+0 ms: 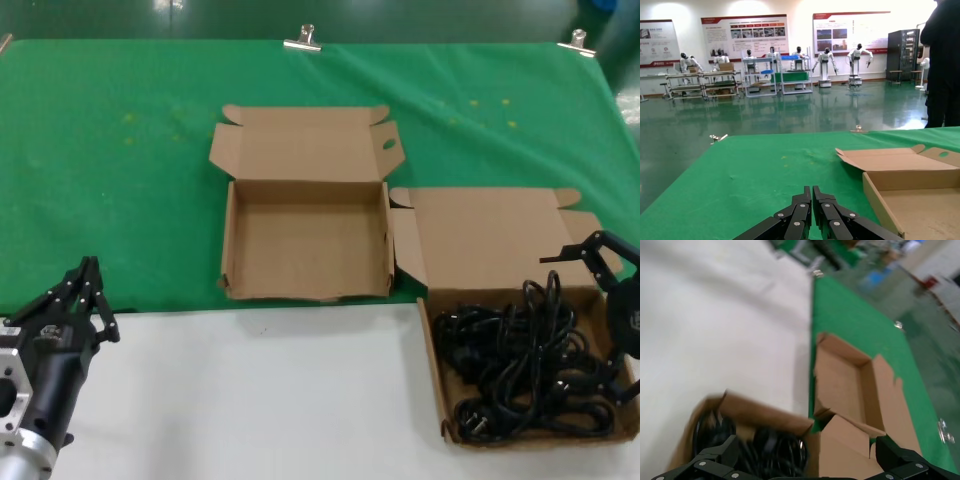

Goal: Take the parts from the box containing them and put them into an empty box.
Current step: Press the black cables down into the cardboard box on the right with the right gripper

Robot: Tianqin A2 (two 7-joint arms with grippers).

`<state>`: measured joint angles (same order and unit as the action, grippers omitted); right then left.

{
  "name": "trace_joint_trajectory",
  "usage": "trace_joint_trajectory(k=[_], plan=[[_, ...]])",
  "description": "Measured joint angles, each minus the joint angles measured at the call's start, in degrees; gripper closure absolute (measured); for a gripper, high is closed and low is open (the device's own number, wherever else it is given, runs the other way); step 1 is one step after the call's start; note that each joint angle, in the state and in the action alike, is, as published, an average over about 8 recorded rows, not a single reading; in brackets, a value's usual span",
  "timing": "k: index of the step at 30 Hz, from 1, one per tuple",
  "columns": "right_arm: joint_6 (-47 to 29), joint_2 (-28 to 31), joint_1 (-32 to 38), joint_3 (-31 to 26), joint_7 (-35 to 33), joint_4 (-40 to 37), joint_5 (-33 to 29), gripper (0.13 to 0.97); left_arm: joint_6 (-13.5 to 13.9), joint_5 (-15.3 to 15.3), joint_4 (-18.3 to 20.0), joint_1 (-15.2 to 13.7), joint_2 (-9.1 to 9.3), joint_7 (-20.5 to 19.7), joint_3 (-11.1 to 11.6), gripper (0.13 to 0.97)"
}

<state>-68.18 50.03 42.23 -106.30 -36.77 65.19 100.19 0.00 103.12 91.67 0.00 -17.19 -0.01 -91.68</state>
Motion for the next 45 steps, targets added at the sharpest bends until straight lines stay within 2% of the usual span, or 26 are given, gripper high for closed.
trace_joint_trajectory(k=[9, 15, 34, 45], plan=[[-4.5, -5.1, 13.2, -6.1, -22.1, -15.7, -7.7, 0.129, 0.0, 0.0, 0.0, 0.0, 0.0, 0.0, 0.0, 0.929], [-5.6, -7.9, 17.5, -8.5, -31.5, -22.2, -10.5, 0.129, 0.0, 0.0, 0.0, 0.0, 0.0, 0.0, 0.0, 0.929], [-5.8, -9.1, 16.3, -8.7, -40.3, -25.6, -11.3, 0.151, 0.0, 0.0, 0.0, 0.0, 0.0, 0.0, 0.0, 0.929], [-4.8, -9.7, 16.5, -8.3, -43.7, -27.9, -11.5, 0.277, 0.0, 0.0, 0.0, 0.0, 0.0, 0.0, 0.0, 0.929]])
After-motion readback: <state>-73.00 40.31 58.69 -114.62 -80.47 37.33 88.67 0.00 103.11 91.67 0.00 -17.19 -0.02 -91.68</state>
